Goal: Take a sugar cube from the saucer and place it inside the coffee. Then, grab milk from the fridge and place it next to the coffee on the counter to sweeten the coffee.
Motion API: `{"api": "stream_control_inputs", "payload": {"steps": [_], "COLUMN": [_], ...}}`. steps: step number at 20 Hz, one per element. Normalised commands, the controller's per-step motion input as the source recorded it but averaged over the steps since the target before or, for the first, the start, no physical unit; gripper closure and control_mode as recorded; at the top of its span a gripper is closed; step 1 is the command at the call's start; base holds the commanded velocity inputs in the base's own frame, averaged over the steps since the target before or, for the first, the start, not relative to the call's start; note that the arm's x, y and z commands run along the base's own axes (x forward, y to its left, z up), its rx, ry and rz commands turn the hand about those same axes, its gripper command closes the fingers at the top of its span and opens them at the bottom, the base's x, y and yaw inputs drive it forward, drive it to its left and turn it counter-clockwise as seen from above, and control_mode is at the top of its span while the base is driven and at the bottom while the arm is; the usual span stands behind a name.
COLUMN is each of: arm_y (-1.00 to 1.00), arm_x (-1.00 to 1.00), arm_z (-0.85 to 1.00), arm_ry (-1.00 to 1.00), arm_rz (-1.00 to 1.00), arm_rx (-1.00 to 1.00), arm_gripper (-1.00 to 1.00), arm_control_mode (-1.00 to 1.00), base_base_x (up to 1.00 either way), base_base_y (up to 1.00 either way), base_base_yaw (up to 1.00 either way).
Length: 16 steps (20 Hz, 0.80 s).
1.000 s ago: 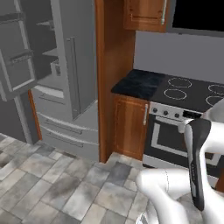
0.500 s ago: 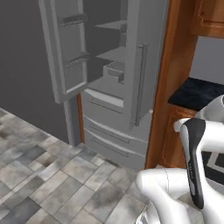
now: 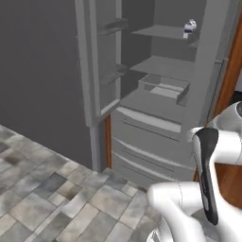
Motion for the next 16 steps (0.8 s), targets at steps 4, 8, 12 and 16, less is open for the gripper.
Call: {"api": "stream_control_inputs", "payload": {"steps": [4, 8, 12, 16], "arm_y": [0.0, 0.0, 0.0, 0.0], "arm_x": [0.0, 0.0, 0.0, 0.0], "arm_z": [0.0, 0.0, 0.0, 0.0], "arm_ry": [0.0, 0.0, 0.0, 0.0], "arm_rz": [0.0, 0.0, 0.0, 0.0], "arm_rx": [0.0, 0.0, 0.0, 0.0], "arm_gripper": [-1.0, -1.0, -1.0, -1.0], "arm_control_mode": [1.0, 1.0, 1.0, 1.0], "base_base_x": [1.0, 1.0, 1.0, 0.99], "base_base_y": [0.96, 0.86, 0.84, 0.63], "base_base_yaw": [-0.57, -0.63, -0.54, -0.34]}}
